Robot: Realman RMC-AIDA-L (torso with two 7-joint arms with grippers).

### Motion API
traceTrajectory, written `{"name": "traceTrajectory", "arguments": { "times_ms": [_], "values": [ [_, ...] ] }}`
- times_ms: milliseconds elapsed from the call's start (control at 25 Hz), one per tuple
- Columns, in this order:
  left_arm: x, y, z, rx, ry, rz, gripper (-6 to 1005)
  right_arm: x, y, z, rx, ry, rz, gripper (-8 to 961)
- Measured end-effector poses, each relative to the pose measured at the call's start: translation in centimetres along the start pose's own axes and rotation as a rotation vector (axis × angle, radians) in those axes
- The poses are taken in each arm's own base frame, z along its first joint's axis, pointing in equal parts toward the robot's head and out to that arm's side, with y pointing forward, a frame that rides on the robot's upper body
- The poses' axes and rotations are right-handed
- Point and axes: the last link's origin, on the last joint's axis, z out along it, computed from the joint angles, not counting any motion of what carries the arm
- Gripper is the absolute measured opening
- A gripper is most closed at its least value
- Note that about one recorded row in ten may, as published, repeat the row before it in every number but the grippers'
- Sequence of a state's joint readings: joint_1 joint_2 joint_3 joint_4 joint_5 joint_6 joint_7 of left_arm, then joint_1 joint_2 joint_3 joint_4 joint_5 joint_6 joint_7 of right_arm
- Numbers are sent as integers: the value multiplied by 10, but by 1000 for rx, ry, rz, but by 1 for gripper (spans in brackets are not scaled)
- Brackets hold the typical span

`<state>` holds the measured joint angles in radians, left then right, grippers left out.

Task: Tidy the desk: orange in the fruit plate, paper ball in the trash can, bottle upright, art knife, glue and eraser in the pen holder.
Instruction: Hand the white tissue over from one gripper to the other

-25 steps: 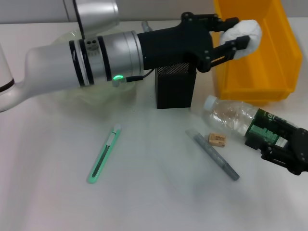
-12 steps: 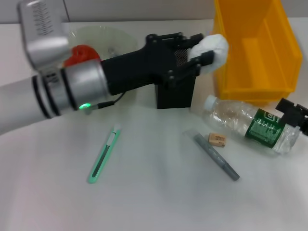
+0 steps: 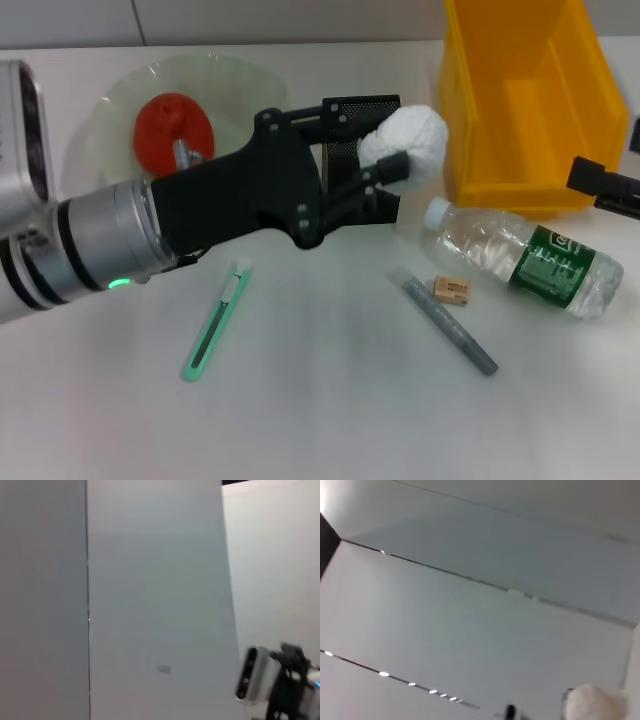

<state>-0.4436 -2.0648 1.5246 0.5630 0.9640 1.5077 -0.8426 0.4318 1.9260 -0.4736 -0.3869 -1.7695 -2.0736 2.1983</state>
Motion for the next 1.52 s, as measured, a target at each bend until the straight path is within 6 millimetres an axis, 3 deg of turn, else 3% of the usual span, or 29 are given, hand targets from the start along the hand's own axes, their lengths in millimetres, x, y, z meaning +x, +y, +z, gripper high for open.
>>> {"name": "traceTrajectory", "arguments": {
  "times_ms": [200, 320, 800, 1120, 1520],
  "values": [
    [-3, 4, 1, -33, -21, 8, 389, -8, 4, 15, -33, 51, 254, 817],
    [-3, 5, 5, -53, -31, 12, 389, -13, 1, 22, -20, 58, 303, 817],
    [-1, 4, 12, -79, -31, 0, 387, -10, -31, 37, 138, 23, 281, 817],
    [-3, 5, 15, -100, -48, -3, 388, -7, -37, 57, 139, 71, 280, 817],
    [-4, 5, 15, -94, -53, -7, 388, -3, -37, 67, 129, 107, 283, 817]
  ]
}}
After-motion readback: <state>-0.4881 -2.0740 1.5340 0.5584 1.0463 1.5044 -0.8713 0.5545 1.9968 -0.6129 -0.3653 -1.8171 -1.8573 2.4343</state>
